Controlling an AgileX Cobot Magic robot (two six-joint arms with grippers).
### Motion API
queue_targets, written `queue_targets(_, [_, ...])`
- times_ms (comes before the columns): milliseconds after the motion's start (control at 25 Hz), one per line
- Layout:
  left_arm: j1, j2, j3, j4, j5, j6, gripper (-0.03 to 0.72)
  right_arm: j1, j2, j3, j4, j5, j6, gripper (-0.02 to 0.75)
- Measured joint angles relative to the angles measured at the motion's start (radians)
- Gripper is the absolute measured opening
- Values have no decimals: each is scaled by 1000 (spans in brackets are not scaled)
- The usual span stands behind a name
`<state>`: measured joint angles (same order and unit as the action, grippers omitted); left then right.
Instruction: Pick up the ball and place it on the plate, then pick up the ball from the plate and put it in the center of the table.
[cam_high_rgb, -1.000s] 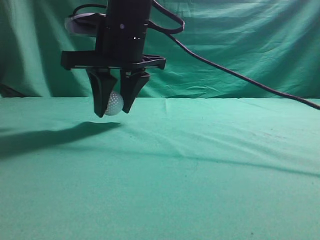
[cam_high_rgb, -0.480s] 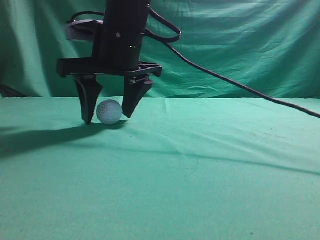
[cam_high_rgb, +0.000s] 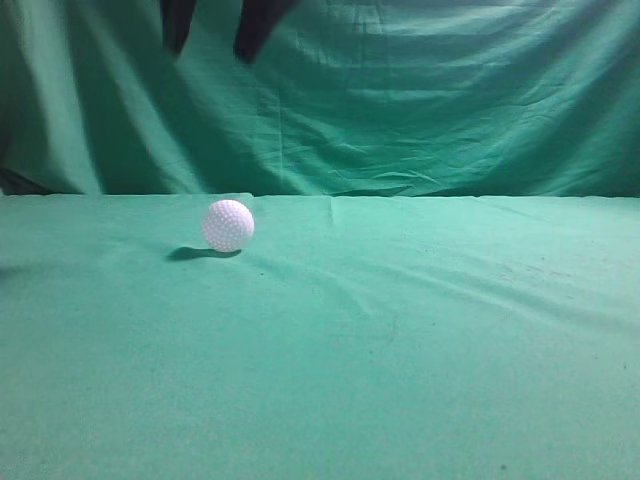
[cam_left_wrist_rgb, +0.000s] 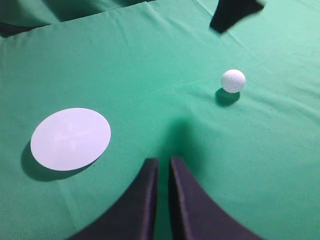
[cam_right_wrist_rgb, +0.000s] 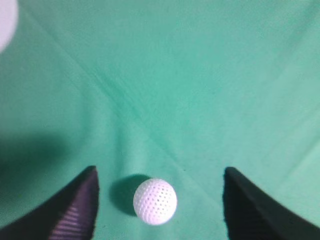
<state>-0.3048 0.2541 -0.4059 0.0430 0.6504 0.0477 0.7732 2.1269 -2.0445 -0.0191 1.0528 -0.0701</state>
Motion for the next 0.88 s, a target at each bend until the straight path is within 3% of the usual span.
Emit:
queue_targets(80, [0,0,0,0,0,0,51,0,-53,-25,-7,45,18,382])
queue_targets(240, [0,0,0,0,0,0,51,0,-164,-35,-28,120,46,99])
queue_targets(360, [0,0,0,0,0,0,51,0,-234,-36,-37,165,50,0])
queue_targets(880, [0,0,0,-29,0,0,51,0,-469,-36,-107,218,60,0])
